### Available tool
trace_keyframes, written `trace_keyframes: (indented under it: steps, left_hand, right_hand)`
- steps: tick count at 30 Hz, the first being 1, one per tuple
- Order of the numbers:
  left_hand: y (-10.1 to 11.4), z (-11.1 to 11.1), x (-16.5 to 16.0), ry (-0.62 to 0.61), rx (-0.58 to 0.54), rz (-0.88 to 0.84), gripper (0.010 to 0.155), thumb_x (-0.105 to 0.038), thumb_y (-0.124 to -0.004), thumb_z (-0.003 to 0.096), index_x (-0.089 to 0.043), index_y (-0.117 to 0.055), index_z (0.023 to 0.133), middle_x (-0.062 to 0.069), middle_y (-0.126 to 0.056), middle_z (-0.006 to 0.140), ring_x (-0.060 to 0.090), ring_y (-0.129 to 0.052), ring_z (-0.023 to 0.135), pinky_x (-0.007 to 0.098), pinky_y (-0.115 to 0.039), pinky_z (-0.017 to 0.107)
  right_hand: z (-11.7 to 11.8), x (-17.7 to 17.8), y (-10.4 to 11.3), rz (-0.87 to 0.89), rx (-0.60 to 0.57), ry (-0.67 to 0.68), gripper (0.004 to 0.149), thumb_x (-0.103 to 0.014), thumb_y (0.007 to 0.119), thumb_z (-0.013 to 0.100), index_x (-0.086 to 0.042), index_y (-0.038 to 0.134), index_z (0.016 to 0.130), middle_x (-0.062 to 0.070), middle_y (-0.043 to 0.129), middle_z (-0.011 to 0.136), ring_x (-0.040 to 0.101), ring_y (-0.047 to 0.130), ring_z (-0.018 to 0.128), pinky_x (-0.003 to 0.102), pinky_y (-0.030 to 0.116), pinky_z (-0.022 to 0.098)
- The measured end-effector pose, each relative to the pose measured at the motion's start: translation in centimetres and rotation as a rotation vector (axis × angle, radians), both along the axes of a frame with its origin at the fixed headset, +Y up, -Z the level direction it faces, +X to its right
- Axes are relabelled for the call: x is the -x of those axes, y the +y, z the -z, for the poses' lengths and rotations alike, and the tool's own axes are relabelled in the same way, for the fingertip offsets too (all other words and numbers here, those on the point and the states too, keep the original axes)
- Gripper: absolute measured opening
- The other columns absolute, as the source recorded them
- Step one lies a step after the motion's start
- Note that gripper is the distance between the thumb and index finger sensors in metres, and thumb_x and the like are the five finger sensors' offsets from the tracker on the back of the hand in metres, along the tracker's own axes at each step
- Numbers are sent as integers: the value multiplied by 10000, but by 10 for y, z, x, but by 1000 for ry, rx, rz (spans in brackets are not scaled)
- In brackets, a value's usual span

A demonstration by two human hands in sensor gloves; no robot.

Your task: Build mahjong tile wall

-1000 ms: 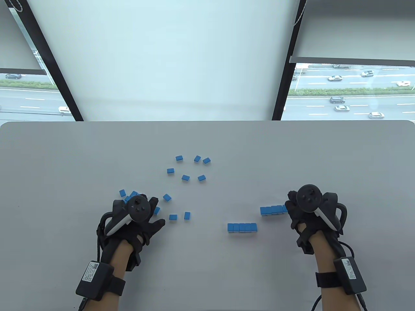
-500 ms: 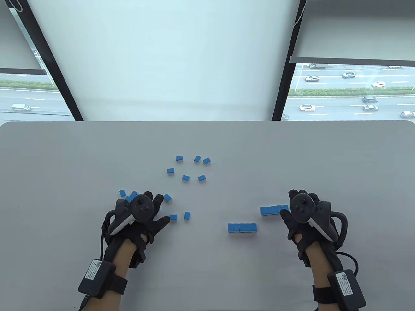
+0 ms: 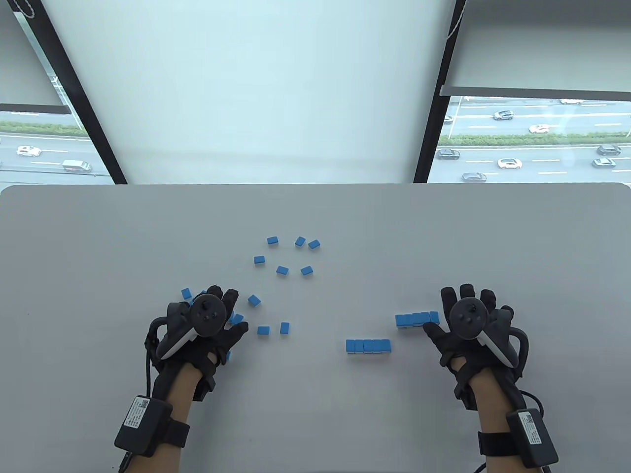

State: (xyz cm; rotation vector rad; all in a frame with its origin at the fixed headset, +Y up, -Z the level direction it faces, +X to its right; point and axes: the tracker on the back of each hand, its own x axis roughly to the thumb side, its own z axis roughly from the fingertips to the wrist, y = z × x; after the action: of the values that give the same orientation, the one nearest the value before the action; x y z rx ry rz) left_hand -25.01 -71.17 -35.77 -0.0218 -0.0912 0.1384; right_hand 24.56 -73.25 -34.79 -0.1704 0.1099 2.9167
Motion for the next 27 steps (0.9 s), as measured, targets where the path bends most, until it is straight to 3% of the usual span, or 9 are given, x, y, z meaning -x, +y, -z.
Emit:
trace_keyframes:
  steps: [2,6,11,18,27]
  left_hand:
    - [10,-4,-2,10,-47,62,752,-638,-792,378,-308,-652,1039,42,-703,1089,337,-799,936,585,-668,685]
    - [17,-8,-18,-53,-26,204,670,-618,-852,358,-328,-760,955,-24,-839,980,267,-920,805,528,-759,620]
    - [4,-17,-31,-207,62,430,597,-564,-893,359,-382,-783,916,-88,-872,951,219,-937,788,491,-778,614]
    - [-24,-22,-31,-275,219,524,655,-449,-930,379,-463,-661,976,-125,-787,1024,227,-832,891,500,-713,666]
    - [-28,-26,-27,-278,203,559,682,-430,-929,380,-457,-625,990,-143,-831,956,210,-840,861,493,-707,664]
  right_hand:
    - [0,-1,0,16,2,0,817,-684,651,389,-364,307,1058,11,178,1142,434,109,998,673,108,638]
    - [0,-6,-1,54,7,-9,813,-677,655,391,-360,313,1058,11,183,1141,432,118,999,671,110,639]
    - [-2,-10,1,97,0,-11,812,-672,658,392,-356,317,1058,10,190,1141,432,124,1000,668,110,640]
    - [-1,-10,2,109,-9,0,802,-660,664,396,-356,328,1057,7,202,1142,429,131,1002,663,109,642]
    - [-2,-11,2,106,-19,-5,798,-650,671,397,-354,332,1056,5,197,1140,429,133,1002,662,107,642]
